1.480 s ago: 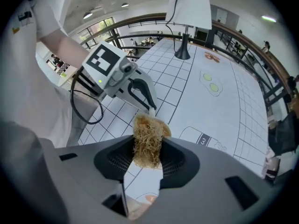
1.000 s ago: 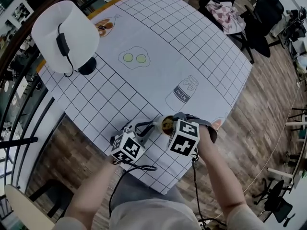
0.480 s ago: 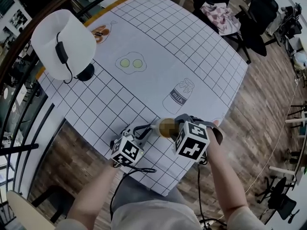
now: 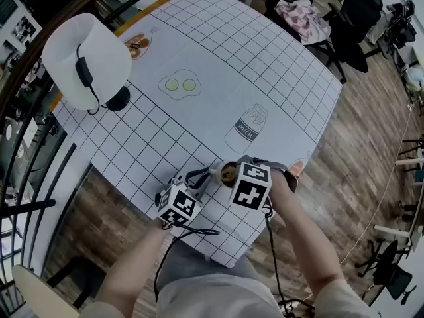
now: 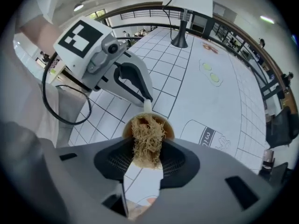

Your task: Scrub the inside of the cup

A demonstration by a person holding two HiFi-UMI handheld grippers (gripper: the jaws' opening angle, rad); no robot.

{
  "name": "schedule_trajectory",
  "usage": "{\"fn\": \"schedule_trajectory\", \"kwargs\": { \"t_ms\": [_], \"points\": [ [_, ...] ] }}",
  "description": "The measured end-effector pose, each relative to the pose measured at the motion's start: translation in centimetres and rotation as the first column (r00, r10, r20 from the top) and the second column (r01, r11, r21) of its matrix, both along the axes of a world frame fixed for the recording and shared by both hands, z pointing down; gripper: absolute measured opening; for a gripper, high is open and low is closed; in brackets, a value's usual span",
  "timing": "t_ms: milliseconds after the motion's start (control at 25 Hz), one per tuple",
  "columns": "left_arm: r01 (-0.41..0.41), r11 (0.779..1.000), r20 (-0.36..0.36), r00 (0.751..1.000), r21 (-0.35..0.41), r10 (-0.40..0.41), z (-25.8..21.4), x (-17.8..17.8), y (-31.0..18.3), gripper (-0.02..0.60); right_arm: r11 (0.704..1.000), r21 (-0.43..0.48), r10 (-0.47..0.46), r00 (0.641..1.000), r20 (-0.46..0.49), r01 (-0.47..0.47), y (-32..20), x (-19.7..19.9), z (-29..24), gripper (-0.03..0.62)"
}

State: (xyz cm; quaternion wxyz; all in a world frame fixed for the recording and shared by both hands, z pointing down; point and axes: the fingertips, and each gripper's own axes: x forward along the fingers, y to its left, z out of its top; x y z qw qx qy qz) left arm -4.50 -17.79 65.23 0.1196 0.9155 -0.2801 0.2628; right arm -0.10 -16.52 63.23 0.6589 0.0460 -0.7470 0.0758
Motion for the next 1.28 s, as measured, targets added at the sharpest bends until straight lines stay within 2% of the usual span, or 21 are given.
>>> {"fn": "schedule_trajectory", "kwargs": {
  "t_ms": [80,200,360,480,720,800,920,1000,1120,1280],
  "points": [
    [0.019,1.0,0.004,1.0,-0.017,-0.019,0.2,0.0,-0.2,0.043,0.999,-0.044,0.018,0.999,0.046,-0.016,0.5,0.0,-0.6,0.147],
    [0.03,0.999,0.036,0.999,-0.032,-0.029,0.4,-0.1,-0.3,0.041,0.997,-0.048,0.063,0.991,0.115,-0.058,0.7,0.0,-1.8,0.149],
    [0.018,0.999,0.077,0.997,-0.033,-0.015,0.2,-0.2,-0.1,0.043,0.991,0.012,0.13,0.975,0.179,-0.134,0.5,0.7,-3.0,0.15],
    [0.021,0.999,0.109,0.994,-0.025,-0.018,-0.1,-0.4,0.1,0.043,0.976,0.067,0.188,0.951,0.245,-0.21,0.0,1.1,-4.2,0.152],
    [0.089,0.996,0.062,0.994,-0.011,-0.088,-3.3,-1.1,1.1,0.052,0.943,0.122,0.253,0.903,0.346,-0.311,0.4,1.6,-7.0,0.152],
    [0.109,0.994,0.045,0.993,0.005,-0.109,-4.6,-1.4,1.2,0.052,0.927,0.15,0.266,0.884,0.383,-0.344,0.3,1.7,-8.1,0.152],
    [0.154,0.988,0.022,0.988,-0.012,-0.154,-6.7,-1.5,2.0,0.051,0.895,0.209,0.275,0.856,0.438,-0.395,0.6,2.6,-10.3,0.152],
    [0.183,0.983,0.006,0.983,-0.005,-0.183,-8.7,-1.0,2.4,0.051,0.867,0.242,0.276,0.825,0.492,-0.435,1.0,3.7,-12.3,0.152],
    [0.205,0.978,-0.027,0.979,0.05,-0.204,-11.7,-1.4,2.1,0.051,0.815,0.27,0.295,0.769,0.568,-0.512,1.2,4.5,-15.2,0.152],
    [0.217,0.969,-0.09,0.974,0.119,-0.207,-16.4,-2.8,1.1,0.051,0.734,0.195,0.365,0.62,0.695,-0.651,1.0,4.1,-18.8,0.152]
  ]
}}
